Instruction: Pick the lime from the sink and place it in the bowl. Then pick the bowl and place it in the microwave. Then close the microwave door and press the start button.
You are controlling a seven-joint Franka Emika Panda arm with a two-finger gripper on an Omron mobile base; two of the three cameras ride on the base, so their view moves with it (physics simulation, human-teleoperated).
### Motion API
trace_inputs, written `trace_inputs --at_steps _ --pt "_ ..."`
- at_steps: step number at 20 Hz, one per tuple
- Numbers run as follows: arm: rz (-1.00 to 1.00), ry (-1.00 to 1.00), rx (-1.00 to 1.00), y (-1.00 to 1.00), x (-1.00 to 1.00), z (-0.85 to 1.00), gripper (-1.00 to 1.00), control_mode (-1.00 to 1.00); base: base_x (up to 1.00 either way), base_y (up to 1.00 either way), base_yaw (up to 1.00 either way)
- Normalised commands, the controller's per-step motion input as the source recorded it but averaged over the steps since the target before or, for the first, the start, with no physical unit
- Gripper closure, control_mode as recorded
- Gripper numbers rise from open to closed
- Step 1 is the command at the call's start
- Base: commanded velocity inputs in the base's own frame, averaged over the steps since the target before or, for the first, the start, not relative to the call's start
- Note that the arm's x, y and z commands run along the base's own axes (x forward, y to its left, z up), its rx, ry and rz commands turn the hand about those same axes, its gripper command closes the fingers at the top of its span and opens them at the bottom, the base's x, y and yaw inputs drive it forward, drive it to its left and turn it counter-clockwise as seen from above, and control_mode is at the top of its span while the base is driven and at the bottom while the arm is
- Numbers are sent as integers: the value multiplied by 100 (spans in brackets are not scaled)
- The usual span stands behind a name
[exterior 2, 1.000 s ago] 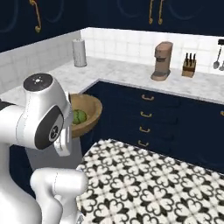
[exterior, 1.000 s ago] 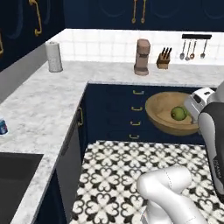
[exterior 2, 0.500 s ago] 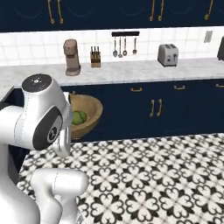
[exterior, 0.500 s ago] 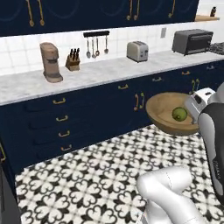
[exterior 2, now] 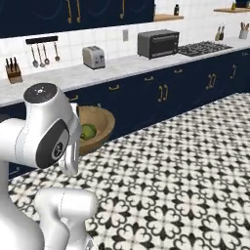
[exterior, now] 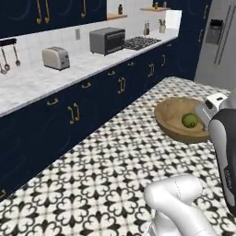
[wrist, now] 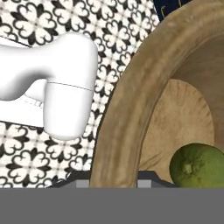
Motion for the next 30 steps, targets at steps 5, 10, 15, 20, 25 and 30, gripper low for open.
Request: trace_inputs --at_steps 5,10,15,20,25,30 --pt "0 0 0 0 0 0 100 100 0 -5 -72" --pt "0 0 0 0 0 0 100 100 0 -30 -66" --pt "0 0 0 0 0 0 100 100 10 -92 -44" --pt "0 0 0 0 0 0 100 100 46 -100 -24" --pt "0 0 0 0 0 0 100 100 74 -89 -20" --pt "0 0 0 0 0 0 100 100 98 -65 -6"
